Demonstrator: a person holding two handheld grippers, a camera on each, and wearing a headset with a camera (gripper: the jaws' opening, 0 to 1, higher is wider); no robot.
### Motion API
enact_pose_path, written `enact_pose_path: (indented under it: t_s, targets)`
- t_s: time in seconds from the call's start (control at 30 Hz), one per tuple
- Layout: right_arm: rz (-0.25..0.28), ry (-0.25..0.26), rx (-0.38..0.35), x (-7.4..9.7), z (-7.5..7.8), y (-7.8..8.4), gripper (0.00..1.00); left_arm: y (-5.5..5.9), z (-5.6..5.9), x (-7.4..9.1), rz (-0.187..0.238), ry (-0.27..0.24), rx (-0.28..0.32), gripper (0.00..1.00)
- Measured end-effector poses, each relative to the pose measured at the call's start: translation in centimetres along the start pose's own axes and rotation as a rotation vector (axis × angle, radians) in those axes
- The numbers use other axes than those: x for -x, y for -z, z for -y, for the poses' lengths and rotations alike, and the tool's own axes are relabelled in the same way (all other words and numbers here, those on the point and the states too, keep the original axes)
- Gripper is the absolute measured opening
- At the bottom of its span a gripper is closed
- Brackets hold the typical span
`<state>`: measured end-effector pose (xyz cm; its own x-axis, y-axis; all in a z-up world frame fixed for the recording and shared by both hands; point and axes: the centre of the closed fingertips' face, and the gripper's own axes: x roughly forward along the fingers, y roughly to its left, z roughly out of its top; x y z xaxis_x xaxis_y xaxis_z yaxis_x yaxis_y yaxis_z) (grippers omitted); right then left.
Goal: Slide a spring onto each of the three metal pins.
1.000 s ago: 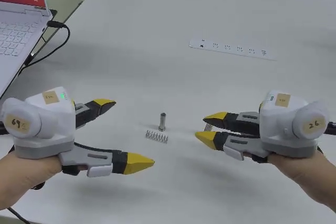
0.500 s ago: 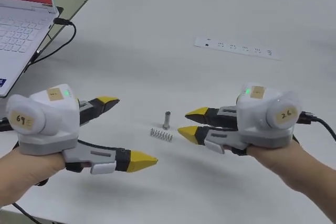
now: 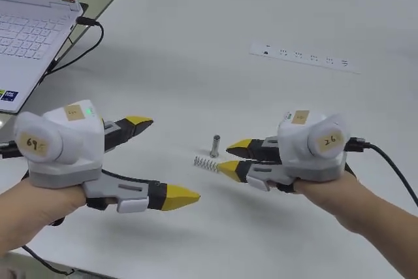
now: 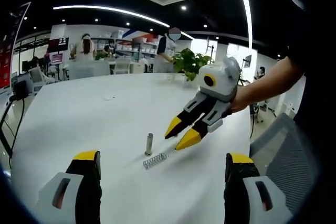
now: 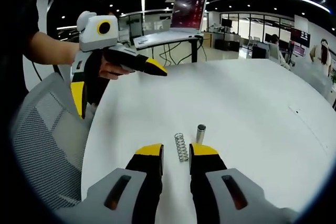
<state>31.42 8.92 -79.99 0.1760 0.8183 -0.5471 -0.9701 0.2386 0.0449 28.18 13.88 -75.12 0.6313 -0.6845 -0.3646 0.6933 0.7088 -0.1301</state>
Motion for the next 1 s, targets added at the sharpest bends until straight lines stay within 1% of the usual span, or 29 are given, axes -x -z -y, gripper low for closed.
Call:
enact_pose_path:
  t_s: [0.23, 0.33, 0.43, 0.53, 0.63, 1.0]
  targets:
    - [-0.020, -0.002, -0.021, -1.1, 0.4, 0.6, 0.16, 0.2, -0.2, 0.3, -0.003, -0.006, 0.001, 0.96]
    - [-0.032, 0.006, -0.030, -1.5, 0.5, 0.9, 0.15, 0.2, -0.2, 0.4, -0.003, -0.008, 0.001, 0.96]
    - [-0.036, -0.005, -0.055, -1.9, 0.3, 1.2, 0.15, 0.2, -0.2, 0.5, -0.003, -0.009, 0.003, 0.96]
    - [-0.047, -0.004, -0.038, -2.3, 0.1, 1.5, 0.15, 0.4, -0.3, 0.7, -0.005, -0.013, 0.004, 0.96]
    - [-0.051, -0.008, -0.048, -2.5, 0.1, 1.6, 0.14, 0.4, -0.5, 0.8, -0.005, -0.016, 0.007, 0.96]
    - [-0.082, -0.004, -0.034, -3.2, 0.4, 2.2, 0.13, 0.6, -0.5, 1.0, -0.006, -0.018, 0.011, 0.96]
